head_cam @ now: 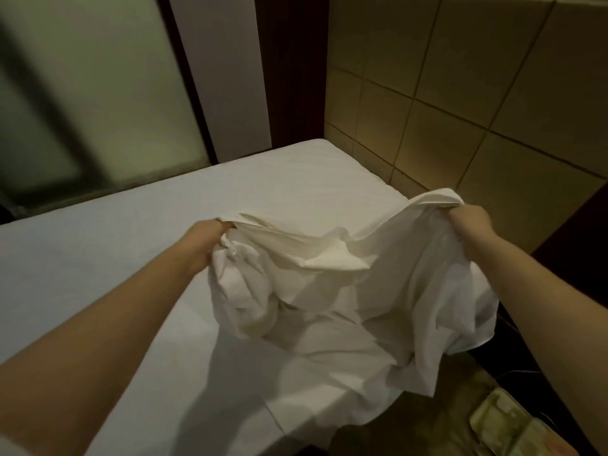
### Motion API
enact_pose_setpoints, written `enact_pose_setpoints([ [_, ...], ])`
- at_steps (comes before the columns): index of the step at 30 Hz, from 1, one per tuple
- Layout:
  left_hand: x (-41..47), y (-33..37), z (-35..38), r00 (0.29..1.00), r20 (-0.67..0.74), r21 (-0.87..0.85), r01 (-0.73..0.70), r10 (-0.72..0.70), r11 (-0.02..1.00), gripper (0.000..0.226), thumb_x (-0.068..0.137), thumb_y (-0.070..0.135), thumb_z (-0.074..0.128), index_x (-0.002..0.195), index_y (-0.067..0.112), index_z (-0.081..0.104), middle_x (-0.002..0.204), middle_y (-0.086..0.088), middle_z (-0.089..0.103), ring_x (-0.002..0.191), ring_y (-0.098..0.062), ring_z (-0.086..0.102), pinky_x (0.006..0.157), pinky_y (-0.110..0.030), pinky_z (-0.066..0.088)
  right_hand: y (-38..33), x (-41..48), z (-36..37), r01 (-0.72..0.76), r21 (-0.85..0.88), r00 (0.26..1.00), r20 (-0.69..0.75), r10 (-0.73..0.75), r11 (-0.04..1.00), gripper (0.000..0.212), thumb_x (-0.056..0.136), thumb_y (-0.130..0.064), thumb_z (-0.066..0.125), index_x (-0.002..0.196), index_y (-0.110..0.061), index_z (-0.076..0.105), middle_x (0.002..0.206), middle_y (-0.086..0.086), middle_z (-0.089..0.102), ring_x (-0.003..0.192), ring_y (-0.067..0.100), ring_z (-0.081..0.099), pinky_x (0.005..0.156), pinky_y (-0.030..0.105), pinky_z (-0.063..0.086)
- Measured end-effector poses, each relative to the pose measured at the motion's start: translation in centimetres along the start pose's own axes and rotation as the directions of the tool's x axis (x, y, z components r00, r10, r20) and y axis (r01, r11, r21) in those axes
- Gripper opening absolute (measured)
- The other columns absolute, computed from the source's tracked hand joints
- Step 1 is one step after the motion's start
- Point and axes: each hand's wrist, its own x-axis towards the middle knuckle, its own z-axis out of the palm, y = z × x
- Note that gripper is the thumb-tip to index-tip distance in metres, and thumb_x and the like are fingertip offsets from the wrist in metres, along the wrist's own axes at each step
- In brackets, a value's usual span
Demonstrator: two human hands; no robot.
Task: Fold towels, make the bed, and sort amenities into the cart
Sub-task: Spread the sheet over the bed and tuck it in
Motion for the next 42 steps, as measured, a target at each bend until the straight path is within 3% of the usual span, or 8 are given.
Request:
enact_pose_setpoints([
  [4,-3.9,-3.9,1.0,0.984,0.153,-0.317,0.137,-0.092,0.939,0.026,0.099,0.023,0.044,0.089,0.008,0.062,0.073,-0.007,0.072,0.061,-0.018,0.069,0.051,-0.027,0.057,2.1,-0.6,-1.1,-0.022,0.238,0.996,0.087,0.001,0.971,0.021,0.093,-0.021,0.051,0.109,-0.010,0.059,0.078,0.003,0.055,0.070,0.019,0.053,0.078,0.036,0.045],
  [7,-6.4,-2.4,-0.2,0.992,-0.125,-0.360,-0.060,0.016,0.931,0.026,0.101,0.016,0.042,0.081,0.007,0.056,0.065,-0.007,0.067,0.052,-0.014,0.065,0.048,-0.024,0.054,1.4,0.6,-3.9,-0.031,0.319,0.992,0.123,-0.009,0.947,0.029,0.091,-0.027,0.054,0.111,-0.008,0.059,0.082,0.004,0.058,0.070,0.020,0.056,0.070,0.032,0.048],
  [11,-9.5,1.1,-1.8,0.898,-0.154,0.594,-0.248,0.411,0.765,0.016,0.097,0.015,0.048,0.108,0.008,0.058,0.101,-0.007,0.055,0.093,-0.025,0.055,0.081,-0.032,0.044,-0.1,1.0,-6.6,0.254,-0.024,0.929,0.285,-0.237,0.967,0.037,0.091,-0.031,0.055,0.116,-0.004,0.059,0.099,0.014,0.063,0.088,0.030,0.059,0.080,0.040,0.049],
  [15,-12.1,-2.7,0.3,0.989,0.098,0.988,-0.110,0.114,0.105,0.026,0.091,0.031,0.054,0.116,0.024,0.053,0.115,-0.006,0.060,0.091,-0.023,0.056,0.080,-0.031,0.049,4.0,-1.0,-6.2,0.663,-0.552,0.720,0.656,-0.226,0.506,0.053,0.093,-0.040,0.055,0.138,-0.015,0.047,0.141,0.013,0.048,0.128,0.029,0.044,0.104,0.034,0.033],
  [19,-12.4,-11.7,0.8,0.972,0.019,0.978,-0.067,-0.236,-0.196,0.056,0.096,0.049,0.039,0.148,0.036,0.026,0.151,-0.005,0.036,0.134,-0.025,0.041,0.109,-0.035,0.032,11.8,-3.6,-4.1,0.807,-0.590,0.579,0.783,0.225,-0.024,0.044,0.095,-0.045,0.043,0.131,-0.021,0.053,0.133,0.002,0.054,0.120,0.021,0.048,0.101,0.032,0.039],
  [26,-10.7,-15.8,-0.8,0.982,0.073,0.996,-0.081,-0.174,-0.039,0.027,0.094,0.034,0.043,0.099,0.022,0.066,0.109,0.002,0.064,0.096,-0.019,0.058,0.081,-0.032,0.048,13.6,-2.6,-1.1,0.780,-0.597,0.625,0.738,0.253,-0.186,0.029,0.098,-0.035,0.040,0.103,-0.015,0.060,0.106,0.004,0.059,0.095,0.021,0.049,0.080,0.029,0.037],
  [35,-0.2,-2.6,-6.6,0.936,-0.066,0.984,0.004,0.346,0.178,0.016,0.093,0.022,0.045,0.091,0.018,0.060,0.102,-0.011,0.064,0.084,-0.027,0.053,0.069,-0.031,0.041,-3.7,3.2,5.2,0.580,-0.810,0.775,0.515,-0.367,0.088,0.018,0.088,-0.025,0.049,0.083,-0.013,0.062,0.088,0.006,0.058,0.084,0.027,0.057,0.070,0.027,0.042],
  [42,6.5,14.9,-6.7,0.787,-0.054,0.984,-0.063,0.614,0.167,0.013,0.093,0.027,0.046,0.098,0.023,0.057,0.112,-0.016,0.063,0.094,-0.035,0.059,0.071,-0.032,0.042,-22.6,7.1,5.5,0.477,-0.818,0.689,0.120,-0.715,0.322,0.027,0.089,-0.029,0.050,0.078,-0.009,0.063,0.080,0.011,0.060,0.071,0.030,0.053,0.060,0.030,0.040],
])
